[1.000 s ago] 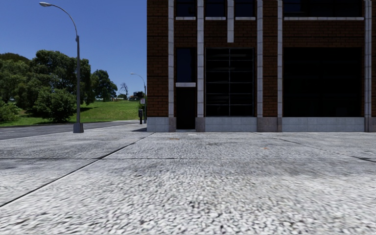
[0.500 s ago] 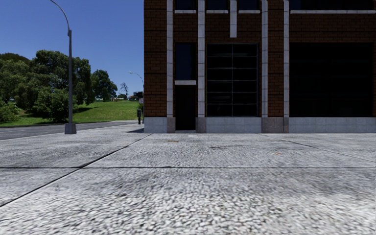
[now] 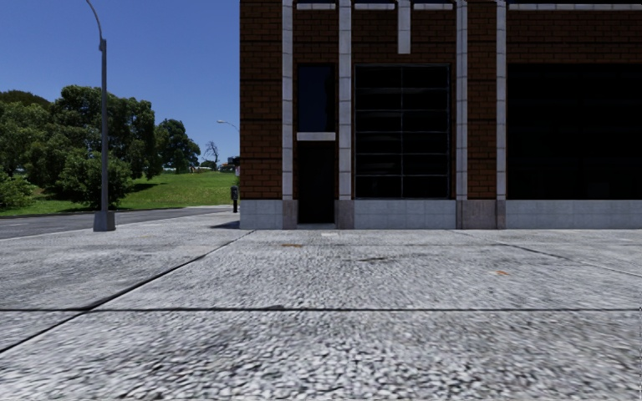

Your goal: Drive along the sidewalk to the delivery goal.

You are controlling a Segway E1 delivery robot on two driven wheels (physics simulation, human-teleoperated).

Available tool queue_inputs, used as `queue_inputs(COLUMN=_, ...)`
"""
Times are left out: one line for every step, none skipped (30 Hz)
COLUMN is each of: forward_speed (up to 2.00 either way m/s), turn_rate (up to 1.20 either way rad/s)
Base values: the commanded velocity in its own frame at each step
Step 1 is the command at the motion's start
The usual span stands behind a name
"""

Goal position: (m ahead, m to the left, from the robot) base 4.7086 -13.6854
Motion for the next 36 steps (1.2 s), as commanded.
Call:
queue_inputs(forward_speed=1.27, turn_rate=-0.01)
queue_inputs(forward_speed=1.27, turn_rate=-0.01)
queue_inputs(forward_speed=1.27, turn_rate=-0.01)
queue_inputs(forward_speed=1.27, turn_rate=-0.01)
queue_inputs(forward_speed=1.27, turn_rate=-0.01)
queue_inputs(forward_speed=1.27, turn_rate=-0.01)
queue_inputs(forward_speed=1.27, turn_rate=-0.01)
queue_inputs(forward_speed=1.27, turn_rate=-0.01)
queue_inputs(forward_speed=1.27, turn_rate=-0.01)
queue_inputs(forward_speed=1.27, turn_rate=-0.01)
queue_inputs(forward_speed=1.27, turn_rate=-0.01)
queue_inputs(forward_speed=1.27, turn_rate=-0.01)
queue_inputs(forward_speed=1.27, turn_rate=-0.01)
queue_inputs(forward_speed=1.27, turn_rate=-0.01)
queue_inputs(forward_speed=1.27, turn_rate=-0.01)
queue_inputs(forward_speed=1.27, turn_rate=-0.01)
queue_inputs(forward_speed=1.27, turn_rate=-0.01)
queue_inputs(forward_speed=1.27, turn_rate=-0.01)
queue_inputs(forward_speed=1.27, turn_rate=-0.01)
queue_inputs(forward_speed=1.27, turn_rate=-0.01)
queue_inputs(forward_speed=1.27, turn_rate=-0.01)
queue_inputs(forward_speed=1.27, turn_rate=-0.01)
queue_inputs(forward_speed=1.27, turn_rate=-0.01)
queue_inputs(forward_speed=1.27, turn_rate=-0.01)
queue_inputs(forward_speed=1.27, turn_rate=-0.01)
queue_inputs(forward_speed=1.27, turn_rate=-0.01)
queue_inputs(forward_speed=1.27, turn_rate=-0.01)
queue_inputs(forward_speed=1.27, turn_rate=-0.01)
queue_inputs(forward_speed=1.27, turn_rate=-0.01)
queue_inputs(forward_speed=1.27, turn_rate=-0.01)
queue_inputs(forward_speed=1.27, turn_rate=-0.01)
queue_inputs(forward_speed=1.27, turn_rate=-0.01)
queue_inputs(forward_speed=1.27, turn_rate=-0.01)
queue_inputs(forward_speed=1.27, turn_rate=-0.01)
queue_inputs(forward_speed=1.27, turn_rate=-0.01)
queue_inputs(forward_speed=1.27, turn_rate=-0.01)
